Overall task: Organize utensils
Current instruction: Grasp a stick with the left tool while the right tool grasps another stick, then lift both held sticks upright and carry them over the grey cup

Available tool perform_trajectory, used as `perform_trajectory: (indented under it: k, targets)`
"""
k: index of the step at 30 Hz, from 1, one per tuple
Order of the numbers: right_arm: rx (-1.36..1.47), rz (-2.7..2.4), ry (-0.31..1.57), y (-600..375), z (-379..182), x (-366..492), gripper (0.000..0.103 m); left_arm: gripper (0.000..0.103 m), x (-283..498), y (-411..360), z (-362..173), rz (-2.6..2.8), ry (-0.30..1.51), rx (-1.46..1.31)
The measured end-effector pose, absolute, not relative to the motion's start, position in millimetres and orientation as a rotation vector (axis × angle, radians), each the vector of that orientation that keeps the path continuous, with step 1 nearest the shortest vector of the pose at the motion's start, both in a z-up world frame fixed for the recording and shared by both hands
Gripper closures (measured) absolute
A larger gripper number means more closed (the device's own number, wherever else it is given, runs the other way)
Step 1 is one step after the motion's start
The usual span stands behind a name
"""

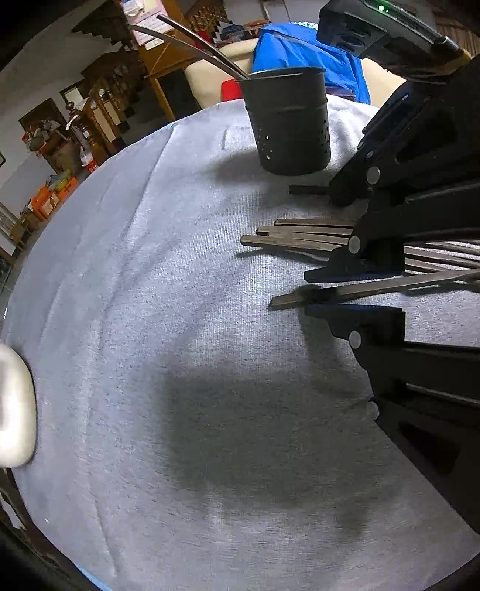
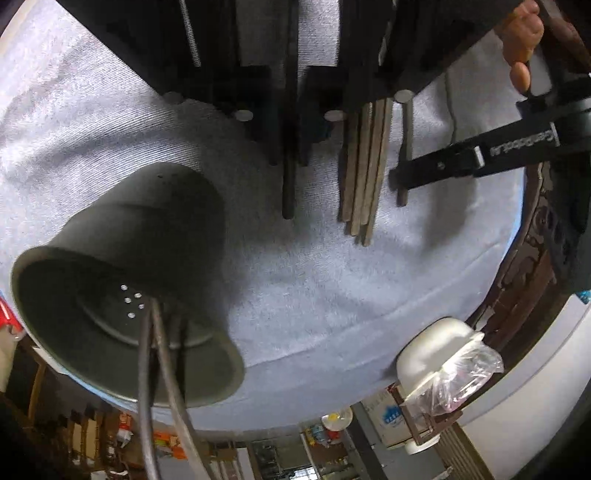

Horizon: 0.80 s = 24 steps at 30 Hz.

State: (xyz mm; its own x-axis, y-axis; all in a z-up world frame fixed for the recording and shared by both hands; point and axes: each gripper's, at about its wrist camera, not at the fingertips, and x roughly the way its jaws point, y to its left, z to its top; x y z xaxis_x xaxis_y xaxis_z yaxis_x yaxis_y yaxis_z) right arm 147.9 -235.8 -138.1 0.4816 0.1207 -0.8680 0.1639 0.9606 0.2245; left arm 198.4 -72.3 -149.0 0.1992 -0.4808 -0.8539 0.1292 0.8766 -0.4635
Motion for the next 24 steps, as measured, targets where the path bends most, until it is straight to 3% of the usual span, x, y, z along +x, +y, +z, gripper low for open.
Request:
perform_trajectory:
  k: [8,24]
  targets:
    - [0.333,0.022,0.999,-242.0,-115.1,128.2,0.095,0.095,195.8,-67.9,-137.8,-0.413,1.246,-0.301]
    - [0.419,0.149,0.759,-265.1,-31.4,63.7,0.095,0.097,135.8,-39.6,-29.4,-0.483,0.965,-0.286]
